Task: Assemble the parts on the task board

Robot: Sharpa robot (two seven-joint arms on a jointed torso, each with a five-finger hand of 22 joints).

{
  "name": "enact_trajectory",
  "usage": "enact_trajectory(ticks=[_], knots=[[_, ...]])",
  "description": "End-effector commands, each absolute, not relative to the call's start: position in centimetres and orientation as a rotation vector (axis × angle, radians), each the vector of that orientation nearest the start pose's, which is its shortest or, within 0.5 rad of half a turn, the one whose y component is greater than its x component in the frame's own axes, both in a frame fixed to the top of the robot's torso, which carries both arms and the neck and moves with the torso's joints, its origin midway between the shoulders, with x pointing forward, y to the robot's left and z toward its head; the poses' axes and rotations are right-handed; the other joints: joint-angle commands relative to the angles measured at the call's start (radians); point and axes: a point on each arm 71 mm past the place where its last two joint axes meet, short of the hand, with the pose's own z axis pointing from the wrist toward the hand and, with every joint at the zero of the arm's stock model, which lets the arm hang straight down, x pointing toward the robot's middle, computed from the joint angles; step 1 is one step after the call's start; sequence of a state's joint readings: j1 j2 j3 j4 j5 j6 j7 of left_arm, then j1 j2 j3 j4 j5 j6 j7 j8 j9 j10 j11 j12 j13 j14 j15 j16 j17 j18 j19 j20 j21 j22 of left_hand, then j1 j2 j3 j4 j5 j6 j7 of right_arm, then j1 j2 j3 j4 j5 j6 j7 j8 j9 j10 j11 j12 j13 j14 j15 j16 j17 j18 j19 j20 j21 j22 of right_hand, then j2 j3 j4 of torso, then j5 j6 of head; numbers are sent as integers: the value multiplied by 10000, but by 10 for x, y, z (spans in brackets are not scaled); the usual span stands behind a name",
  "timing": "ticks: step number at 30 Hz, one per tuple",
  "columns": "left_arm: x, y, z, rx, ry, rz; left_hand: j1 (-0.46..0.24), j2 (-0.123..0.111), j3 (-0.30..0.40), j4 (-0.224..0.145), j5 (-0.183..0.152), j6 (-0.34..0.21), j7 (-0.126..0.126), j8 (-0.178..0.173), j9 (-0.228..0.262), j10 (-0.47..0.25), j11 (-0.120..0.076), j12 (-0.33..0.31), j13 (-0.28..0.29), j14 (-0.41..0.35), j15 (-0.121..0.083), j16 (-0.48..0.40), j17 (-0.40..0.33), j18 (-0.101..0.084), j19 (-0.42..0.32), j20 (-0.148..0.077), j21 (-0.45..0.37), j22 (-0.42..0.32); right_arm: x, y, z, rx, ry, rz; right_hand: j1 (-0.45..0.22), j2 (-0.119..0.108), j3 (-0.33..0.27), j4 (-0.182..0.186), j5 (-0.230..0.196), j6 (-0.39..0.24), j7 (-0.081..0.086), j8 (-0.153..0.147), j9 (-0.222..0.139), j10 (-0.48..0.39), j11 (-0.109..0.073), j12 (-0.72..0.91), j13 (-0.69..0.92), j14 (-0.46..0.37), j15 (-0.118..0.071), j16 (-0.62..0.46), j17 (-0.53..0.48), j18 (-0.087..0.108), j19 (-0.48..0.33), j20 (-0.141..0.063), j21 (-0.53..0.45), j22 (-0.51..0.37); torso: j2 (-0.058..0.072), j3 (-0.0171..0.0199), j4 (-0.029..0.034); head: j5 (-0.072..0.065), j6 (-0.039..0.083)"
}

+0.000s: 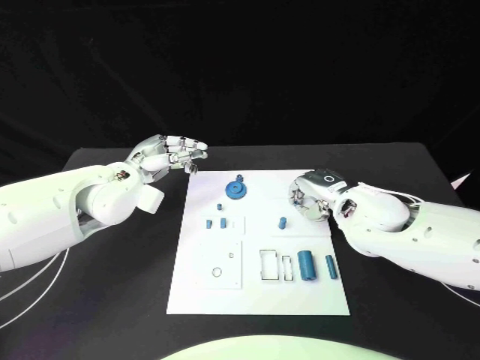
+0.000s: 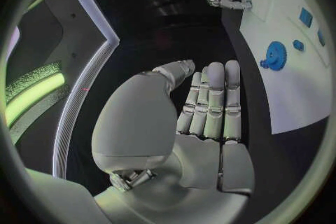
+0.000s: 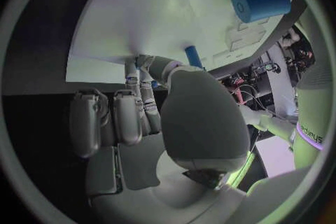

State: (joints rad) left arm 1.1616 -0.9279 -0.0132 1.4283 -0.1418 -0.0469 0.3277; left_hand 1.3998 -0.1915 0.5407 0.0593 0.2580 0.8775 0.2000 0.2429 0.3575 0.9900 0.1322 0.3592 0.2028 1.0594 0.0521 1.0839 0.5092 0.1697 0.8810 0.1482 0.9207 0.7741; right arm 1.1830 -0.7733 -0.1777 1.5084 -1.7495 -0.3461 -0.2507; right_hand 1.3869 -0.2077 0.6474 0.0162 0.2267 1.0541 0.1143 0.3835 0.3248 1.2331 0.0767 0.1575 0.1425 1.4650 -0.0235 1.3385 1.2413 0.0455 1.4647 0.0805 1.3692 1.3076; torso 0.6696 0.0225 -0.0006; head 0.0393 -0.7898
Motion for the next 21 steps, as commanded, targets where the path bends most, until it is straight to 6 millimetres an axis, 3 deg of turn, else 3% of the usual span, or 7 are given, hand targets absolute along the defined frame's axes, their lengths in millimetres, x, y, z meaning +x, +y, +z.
enact_trajectory(ticks=[1,21], knots=[[493,264,-193,-9916,15851,-15591,-65,64,-46,-13,-55,-43,19,-28,-10,-58,-8,65,16,-55,31,-35,-9,139,39,30,-65,-13,461,-170,-233,-4022,16288,4669,4,112,7,-67,-34,95,2,53,18,419,-309,26,38,465,-53,-56,-14,-63,359,-54,21,2115,1,0,-3,-4,4],[494,268,-194,-9931,15789,-15455,-77,73,-74,13,-50,-67,33,-45,-14,-99,7,73,16,-78,43,-44,-18,139,40,42,-113,-45,452,-171,-203,-3258,15844,5598,-36,110,39,-113,-109,110,-3,59,50,457,-316,-6,43,465,-65,-41,-11,-74,379,-69,83,2131,2,-7,-6,31,60]])
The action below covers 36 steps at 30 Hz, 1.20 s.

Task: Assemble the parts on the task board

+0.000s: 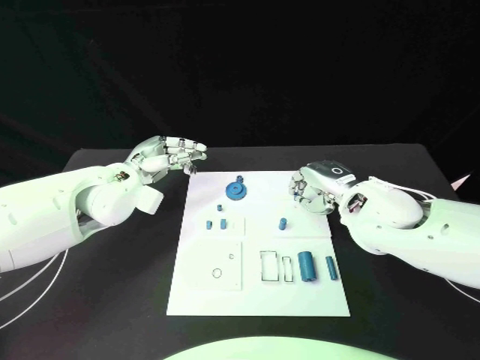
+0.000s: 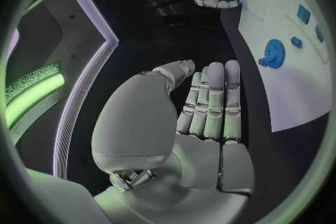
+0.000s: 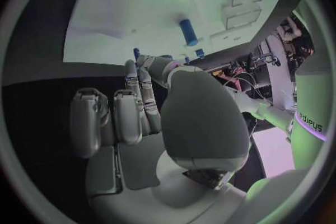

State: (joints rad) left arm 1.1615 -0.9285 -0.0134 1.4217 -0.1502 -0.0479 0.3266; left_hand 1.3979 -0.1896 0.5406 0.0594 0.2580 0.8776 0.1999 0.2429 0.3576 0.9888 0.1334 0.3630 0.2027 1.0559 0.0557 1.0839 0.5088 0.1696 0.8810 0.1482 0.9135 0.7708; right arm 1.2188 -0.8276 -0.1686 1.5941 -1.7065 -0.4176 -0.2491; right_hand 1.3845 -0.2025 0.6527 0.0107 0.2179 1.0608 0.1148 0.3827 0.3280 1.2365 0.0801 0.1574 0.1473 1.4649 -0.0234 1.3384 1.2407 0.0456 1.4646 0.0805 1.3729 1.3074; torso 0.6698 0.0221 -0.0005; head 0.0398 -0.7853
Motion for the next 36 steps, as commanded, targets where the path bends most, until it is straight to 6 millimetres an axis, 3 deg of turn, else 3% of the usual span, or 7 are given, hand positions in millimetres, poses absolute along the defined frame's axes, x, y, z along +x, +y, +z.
enact_trajectory(ticks=[1,6,12,21,26,29,36], knots=[[494,268,-194,-9931,15785,-15454,-58,54,-73,12,-50,-67,33,-45,-15,-87,-6,36,17,-42,8,-44,-14,140,41,42,-42,-11,450,-169,-202,-3270,15838,5690,-11,58,-15,-57,-22,43,-8,68,17,423,-351,-4,-5,466,-66,-41,-5,-75,380,-69,45,2134,1,-3,-8,42,24],[494,267,-194,-9920,15775,-15471,-62,56,-78,17,-49,-72,35,-49,-16,-95,-4,37,17,-45,10,-45,-15,140,41,44,-50,-17,436,-152,-198,-3498,15761,6400,-19,55,-13,-62,-28,43,-7,67,20,423,-350,-11,-6,465,-69,-40,-7,-74,378,-69,42,2133,7,13,-2,77,64],[493,265,-193,-9901,15759,-15503,-63,55,-82,20,-48,-77,36,-52,-17,-102,-2,37,16,-46,12,-45,-16,140,42,45,-55,-21,411,-125,-197,-3775,15536,7601,-17,59,4,-81,-25,39,-9,64,27,425,-353,-24,-6,467,-75,-26,9,-83,392,-70,84,2144,-7,1,-7,275,46],[494,260,-194,-9881,15748,-15540,-61,58,-84,23,-46,-86,38,-58,-19,-114,0,37,16,-48,13,-45,-17,140,44,48,-64,-27,384,-88,-207,-4068,15530,9017,-12,60,17,-98,-19,36,-8,60,32,428,-354,-33,-6,465,-79,-31,-2,-82,391,-72,81,2143,-19,-6,8,809,-91],[495,256,-194,-9875,15762,-15556,-57,62,-85,24,-44,-92,39,-61,-20,-122,1,38,16,-49,14,-45,-18,141,45,49,-71,-31,377,-77,-220,-4079,15672,9375,-13,61,21,-102,-19,34,-6,59,33,428,-353,-37,-6,461,-79,-45,-22,-76,379,-73,49,2135,-18,-26,13,1127,-187],[495,255,-195,-9880,15769,-15548,-57,62,-85,24,-44,-92,39,-61,-20,-122,1,38,16,-49,14,-45,-18,141,45,49,-71,-31,375,-73,-226,-4031,15672,9509,-15,61,29,-114,-23,26,2,52,36,424,-349,-49,-7,461,-79,-41,-20,-76,380,-74,52,2136,-12,-12,13,1339,-255],[496,252,-196,-9880,15811,-15560,-57,62,-85,24,-44,-92,39,-61,-20,-122,1,38,16,-49,14,-45,-18,141,45,49,-71,-31,371,-65,-242,-3892,15747,9773,-16,61,35,-124,-29,21,6,48,39,423,-346,-57,-7,462,-79,-34,-13,-79,386,-75,68,2140,-2,-4,0,1614,-348]])
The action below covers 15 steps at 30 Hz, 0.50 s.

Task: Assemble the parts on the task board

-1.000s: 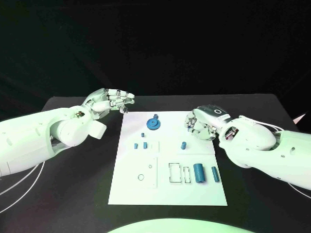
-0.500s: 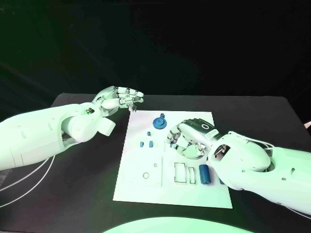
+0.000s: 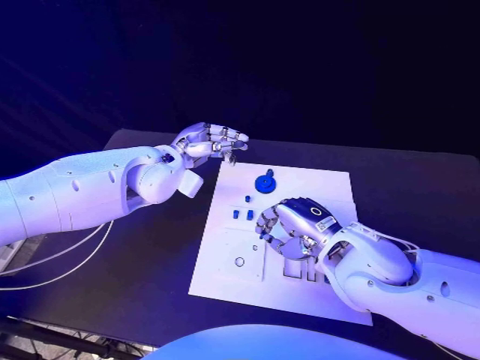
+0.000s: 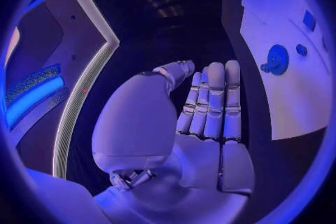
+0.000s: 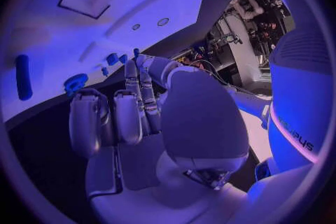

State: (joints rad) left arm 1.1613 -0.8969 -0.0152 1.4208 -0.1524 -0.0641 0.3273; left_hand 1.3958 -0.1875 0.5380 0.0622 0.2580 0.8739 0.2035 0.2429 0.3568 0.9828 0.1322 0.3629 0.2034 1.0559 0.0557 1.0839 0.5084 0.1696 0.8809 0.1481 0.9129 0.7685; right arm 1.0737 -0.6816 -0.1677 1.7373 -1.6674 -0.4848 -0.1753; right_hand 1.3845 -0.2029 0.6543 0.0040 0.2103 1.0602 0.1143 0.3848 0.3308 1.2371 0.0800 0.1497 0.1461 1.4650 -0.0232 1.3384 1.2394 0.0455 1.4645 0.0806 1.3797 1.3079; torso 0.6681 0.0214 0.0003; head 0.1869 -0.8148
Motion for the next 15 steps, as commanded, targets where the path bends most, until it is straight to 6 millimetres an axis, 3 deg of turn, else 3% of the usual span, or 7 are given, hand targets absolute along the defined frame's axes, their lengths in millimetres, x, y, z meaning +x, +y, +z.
enact_trajectory(ticks=[1,4,15], knots=[[496,251,-196,-9880,15816,-15563,-33,42,-62,-1,-40,-67,7,-68,-14,-75,17,40,10,-52,16,-44,-16,142,49,51,-75,-17,371,-63,-244,-3881,15767,9800,-16,66,19,-57,47,27,11,27,12,417,-345,20,5,462,-80,-34,0,-79,387,-76,1,2135,17,8,-9,172,-62],[496,251,-196,-9879,15829,-15571,-33,42,-62,-1,-40,-67,7,-68,-14,-75,17,40,10,-52,16,-44,-16,142,49,51,-75,-17,371,-61,-249,-3866,15823,9812,-15,68,25,-67,37,21,17,22,14,415,-342,11,4,461,-79,-35,-5,-76,382,-76,-13,2131,19,10,-10,255,-103],[496,249,-196,-9867,15873,-15596,-33,42,-62,-1,-40,-67,7,-68,-14,-75,17,40,10,-52,16,-44,-16,142,49,51,-75,-17,373,-58,-264,-3950,16202,9587,-23,73,33,-80,17,12,28,14,21,411,-334,-6,4,459,-74,-37,-14,-69,369,-76,-50,2122,18,-6,-8,318,-156]])
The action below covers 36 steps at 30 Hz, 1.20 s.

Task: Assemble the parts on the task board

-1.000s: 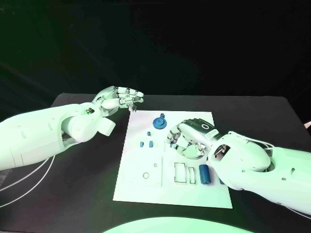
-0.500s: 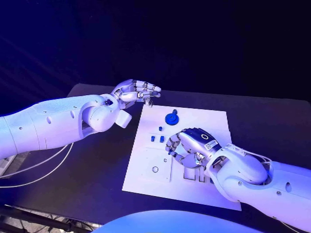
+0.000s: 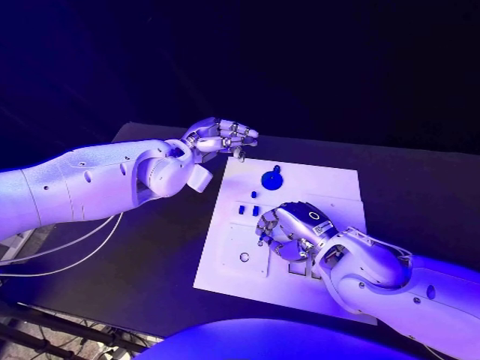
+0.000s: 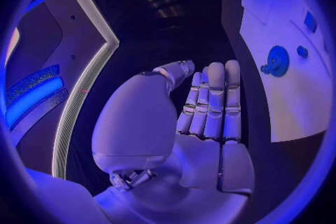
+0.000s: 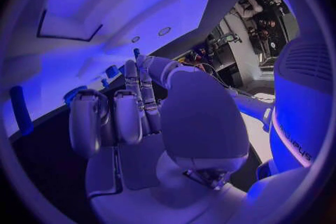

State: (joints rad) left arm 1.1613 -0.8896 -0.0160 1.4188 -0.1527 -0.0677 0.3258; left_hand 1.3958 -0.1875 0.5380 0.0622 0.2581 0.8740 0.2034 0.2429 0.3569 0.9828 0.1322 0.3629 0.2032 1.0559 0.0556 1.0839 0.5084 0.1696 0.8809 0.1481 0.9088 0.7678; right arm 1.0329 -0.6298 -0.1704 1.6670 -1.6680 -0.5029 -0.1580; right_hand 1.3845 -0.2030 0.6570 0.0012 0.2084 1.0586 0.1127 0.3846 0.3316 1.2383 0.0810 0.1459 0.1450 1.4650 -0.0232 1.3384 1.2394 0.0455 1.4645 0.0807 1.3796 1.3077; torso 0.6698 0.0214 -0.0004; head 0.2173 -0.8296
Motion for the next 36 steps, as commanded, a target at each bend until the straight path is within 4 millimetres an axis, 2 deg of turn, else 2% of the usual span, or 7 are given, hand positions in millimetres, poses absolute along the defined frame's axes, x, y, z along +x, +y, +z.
enact_trajectory(ticks=[1,14,36], knots=[[496,249,-196,-9866,15876,-15598,-33,42,-63,-1,-40,-67,7,-68,-15,-76,17,40,11,-52,17,-44,-16,142,48,51,-35,-10,373,-58,-265,-3959,16229,9573,-23,74,6,-52,36,28,44,16,12,400,-343,32,16,459,-75,-37,-15,-69,369,-76,-50,2124,1,-5,-3,23,-17],[496,248,-196,-9862,15946,-15618,-32,43,-74,7,-37,-81,12,-77,-17,-96,23,46,11,-58,22,-44,-19,142,53,56,-55,-24,372,-56,-270,-4069,16494,9496,-30,77,8,-55,25,24,48,13,15,397,-340,25,16,458,-72,-38,-18,-68,367,-76,-57,2122,-1,-4,-3,61,-102],[497,249,-197,-9875,15966,-15579,-32,43,-74,7,-37,-81,12,-77,-17,-96,23,46,11,-58,22,-44,-19,142,53,56,-55,-24,371,-56,-273,-4275,16763,9239,-54,92,15,-74,-14,11,62,2,29,394,-329,-5,16,455,-62,-44,-39,-61,353,-71,-93,2112,-2,-2,-5,79,-141]])
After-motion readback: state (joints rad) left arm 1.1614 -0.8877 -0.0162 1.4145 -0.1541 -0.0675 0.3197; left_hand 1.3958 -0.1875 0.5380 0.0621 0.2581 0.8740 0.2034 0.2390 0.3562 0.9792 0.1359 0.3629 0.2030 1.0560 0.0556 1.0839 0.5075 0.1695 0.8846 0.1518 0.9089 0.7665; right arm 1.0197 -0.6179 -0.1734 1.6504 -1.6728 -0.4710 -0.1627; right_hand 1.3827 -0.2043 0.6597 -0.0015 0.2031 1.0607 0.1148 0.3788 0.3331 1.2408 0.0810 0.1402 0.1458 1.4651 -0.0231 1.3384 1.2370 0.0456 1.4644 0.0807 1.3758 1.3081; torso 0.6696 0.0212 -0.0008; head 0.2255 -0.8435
